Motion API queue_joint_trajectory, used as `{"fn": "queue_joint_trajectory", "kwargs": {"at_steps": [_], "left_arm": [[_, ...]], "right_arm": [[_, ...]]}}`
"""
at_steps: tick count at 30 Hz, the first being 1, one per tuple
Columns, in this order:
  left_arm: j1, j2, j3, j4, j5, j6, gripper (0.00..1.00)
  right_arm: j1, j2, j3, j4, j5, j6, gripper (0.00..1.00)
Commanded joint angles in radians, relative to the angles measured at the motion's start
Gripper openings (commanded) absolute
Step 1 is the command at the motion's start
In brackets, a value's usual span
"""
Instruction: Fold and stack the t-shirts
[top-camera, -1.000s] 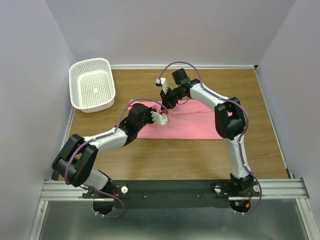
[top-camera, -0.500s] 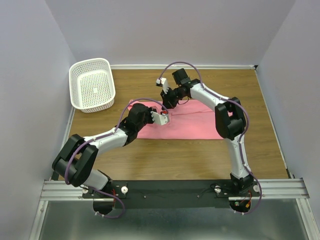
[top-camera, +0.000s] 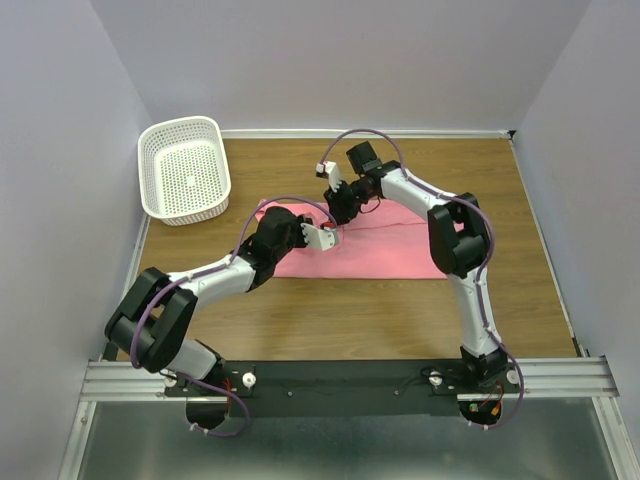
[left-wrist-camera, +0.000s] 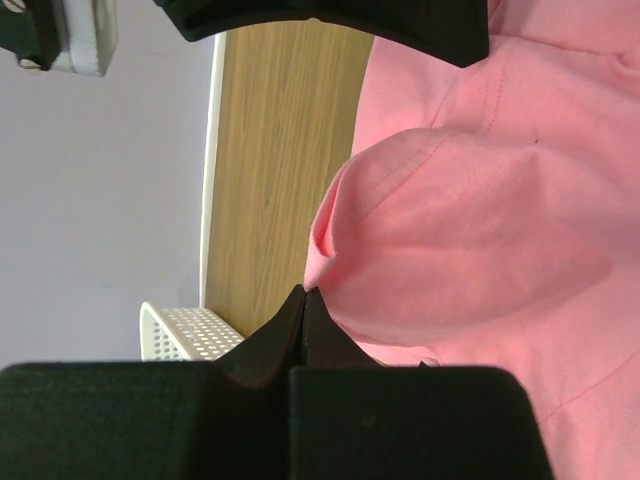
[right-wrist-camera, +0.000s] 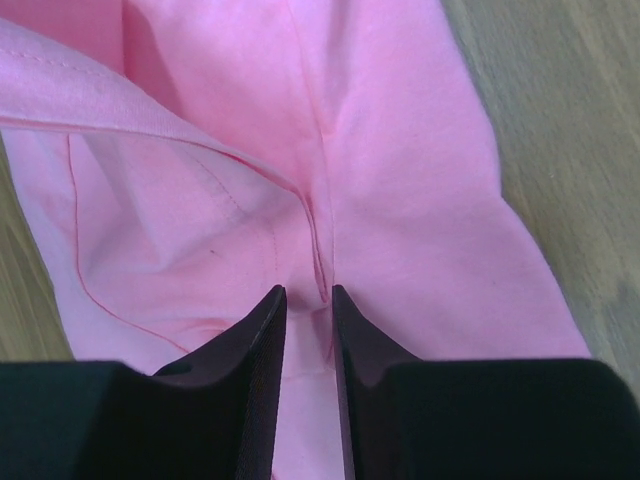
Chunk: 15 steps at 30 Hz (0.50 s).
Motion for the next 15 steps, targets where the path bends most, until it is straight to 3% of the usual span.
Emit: {"fn": "queue_joint_trajectory", "kwargs": {"at_steps": [1, 6, 11, 15], "left_arm": [[0.005, 0.018, 0.024, -0.006, -0.006, -0.018, 0.0], [0.003, 0.024, 0.027, -0.006, -0.005, -0.018, 0.0], [0.005, 0.026, 0.028, -0.006, -0.003, -0.021, 0.0], [0.003, 0.026, 0.028, -0.006, -0.006, -0.018, 0.0]], "right_arm": [[-0.003, 0.037, 0.02, -0.037, -0.001, 0.001, 0.33], [-0.003, 0.043, 0.026, -0.041, -0.009, -0.001, 0.29], [-0.003, 0.023, 0.025, -0.044, -0.021, -0.007, 0.0], [-0.004, -0.015, 0.026, -0.043, -0.006, -0.015, 0.01]]}}
